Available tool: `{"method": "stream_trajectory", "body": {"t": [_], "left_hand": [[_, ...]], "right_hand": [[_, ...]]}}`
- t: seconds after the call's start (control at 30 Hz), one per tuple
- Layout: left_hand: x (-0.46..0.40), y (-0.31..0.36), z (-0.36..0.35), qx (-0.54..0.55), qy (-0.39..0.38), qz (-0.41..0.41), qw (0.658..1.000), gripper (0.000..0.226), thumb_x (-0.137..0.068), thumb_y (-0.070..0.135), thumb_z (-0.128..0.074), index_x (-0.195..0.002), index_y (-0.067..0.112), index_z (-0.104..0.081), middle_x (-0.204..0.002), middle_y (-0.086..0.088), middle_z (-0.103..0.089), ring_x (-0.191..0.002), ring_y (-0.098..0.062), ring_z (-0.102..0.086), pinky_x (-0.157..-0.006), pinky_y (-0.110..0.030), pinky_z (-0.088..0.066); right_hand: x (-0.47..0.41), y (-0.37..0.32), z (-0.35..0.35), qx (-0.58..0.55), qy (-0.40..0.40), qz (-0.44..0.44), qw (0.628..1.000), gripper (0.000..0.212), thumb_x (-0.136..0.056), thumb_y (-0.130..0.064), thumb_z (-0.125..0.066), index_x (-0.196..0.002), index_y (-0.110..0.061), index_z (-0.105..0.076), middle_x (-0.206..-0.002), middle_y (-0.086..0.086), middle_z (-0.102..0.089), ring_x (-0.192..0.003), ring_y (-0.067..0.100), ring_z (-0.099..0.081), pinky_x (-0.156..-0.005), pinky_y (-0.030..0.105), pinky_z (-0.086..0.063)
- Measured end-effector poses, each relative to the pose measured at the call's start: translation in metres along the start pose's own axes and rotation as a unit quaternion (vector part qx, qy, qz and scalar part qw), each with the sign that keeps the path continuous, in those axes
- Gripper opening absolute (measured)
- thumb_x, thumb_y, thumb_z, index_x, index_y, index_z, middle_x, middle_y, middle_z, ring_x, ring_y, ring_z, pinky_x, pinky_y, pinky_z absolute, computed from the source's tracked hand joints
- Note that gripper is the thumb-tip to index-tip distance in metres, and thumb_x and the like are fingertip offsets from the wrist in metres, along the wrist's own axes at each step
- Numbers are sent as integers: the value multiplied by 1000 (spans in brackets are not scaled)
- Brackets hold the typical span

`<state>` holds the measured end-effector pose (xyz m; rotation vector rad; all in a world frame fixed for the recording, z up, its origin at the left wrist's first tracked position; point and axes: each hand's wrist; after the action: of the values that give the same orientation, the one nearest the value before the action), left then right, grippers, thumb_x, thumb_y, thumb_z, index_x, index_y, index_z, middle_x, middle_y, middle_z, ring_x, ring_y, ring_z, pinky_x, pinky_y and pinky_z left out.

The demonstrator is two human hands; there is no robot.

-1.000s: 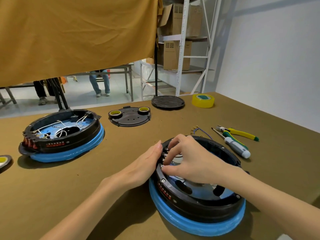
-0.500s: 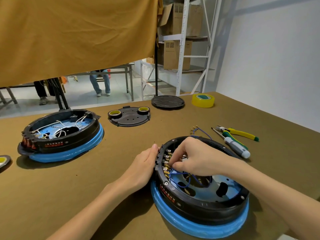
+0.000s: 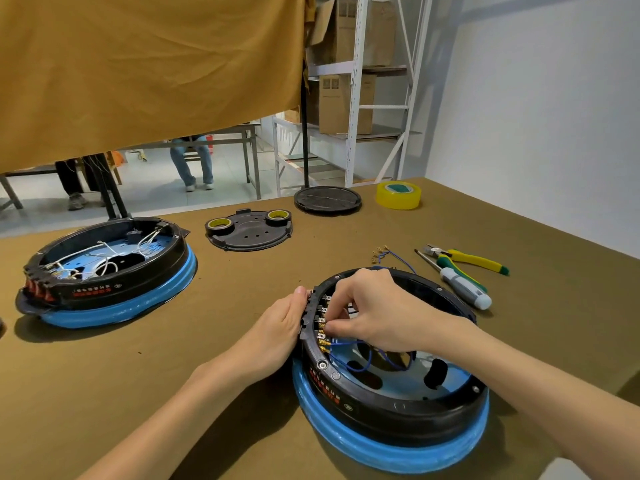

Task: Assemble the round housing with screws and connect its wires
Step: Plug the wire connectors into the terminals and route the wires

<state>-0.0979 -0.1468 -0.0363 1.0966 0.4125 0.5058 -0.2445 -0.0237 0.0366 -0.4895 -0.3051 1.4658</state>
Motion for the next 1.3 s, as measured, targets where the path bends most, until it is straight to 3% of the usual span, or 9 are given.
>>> {"method": "stream_trajectory", "body": {"t": [0.2,0.37,0.5,0.57,0.63,0.7,0.9,1.0,1.3], "left_hand": [[3,5,1,2,2,0,1000,46,-103,56,-19,-101,41,-62,-92,46,-66,-96,26,-58,-76,7,-36],[3,5,1,7,-6,13,1000,52,-106,55,-19,-107,36,-67,-102,33,-72,-102,15,-64,-80,3,-40],[7,10,1,-18,1,10,1000,46,-101,58,-18,-100,40,-61,-90,47,-65,-95,27,-58,-75,7,-36],[5,7,3,-32,-9,4,999,54,-103,59,-18,-105,35,-66,-100,31,-73,-101,15,-63,-87,-4,-44],[3,4,5,-44,-23,0,999,62,-108,57,-17,-113,25,-70,-111,7,-76,-108,-4,-68,-103,-29,-48],[2,1,4,-53,-16,-3,998,64,-109,57,-17,-112,22,-71,-109,-1,-75,-107,-12,-69,-103,-40,-49],[1,0,-3,-83,44,7,996,71,-100,67,-14,-123,25,-66,-118,11,-69,-104,7,-61,-98,-26,-41],[0,-2,-2,-77,34,9,996,67,-107,59,-15,-119,18,-67,-114,-3,-72,-107,-13,-66,-103,-43,-47],[0,-3,-5,-58,40,8,997,65,-109,53,-16,-117,15,-68,-114,-7,-72,-111,-19,-66,-105,-49,-46]], "right_hand": [[-5,3,7,3,-51,24,998,12,-94,-28,-74,-93,-19,-82,-91,-6,-74,-87,14,-62,-86,26,-32],[-7,5,8,4,-67,31,997,12,-94,-29,-73,-94,-20,-82,-89,-11,-73,-83,11,-60,-76,17,-29],[-11,5,13,-7,-89,41,995,11,-94,-25,-74,-94,-18,-82,-89,-5,-74,-80,15,-64,-67,22,-49],[-12,7,16,-5,-103,43,994,10,-92,-26,-76,-93,-19,-82,-87,-4,-75,-78,15,-64,-66,24,-50],[-13,10,22,-4,-105,34,994,10,-90,-32,-77,-91,-23,-82,-86,-2,-75,-76,16,-64,-66,27,-50],[-13,16,29,-14,-70,17,997,12,-88,-37,-78,-87,-26,-82,-87,-1,-74,-76,16,-63,-67,32,-51],[-10,19,24,25,-29,24,999,8,-86,-36,-79,-88,-29,-82,-87,-1,-68,-80,13,-62,-74,34,-54],[-10,17,19,33,-13,39,999,6,-87,-32,-79,-90,-28,-83,-84,-2,-68,-80,12,-63,-75,36,-54],[-12,15,10,29,-8,41,999,8,-91,-22,-76,-90,-17,-82,-86,-4,-70,-81,8,-62,-67,3,-38]]}}
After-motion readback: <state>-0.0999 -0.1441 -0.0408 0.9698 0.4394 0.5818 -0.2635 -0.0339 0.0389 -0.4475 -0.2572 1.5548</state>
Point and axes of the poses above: each hand's wrist, its own x-axis away from the middle knuckle, its own z-axis out of the back of the hand, y = z × x
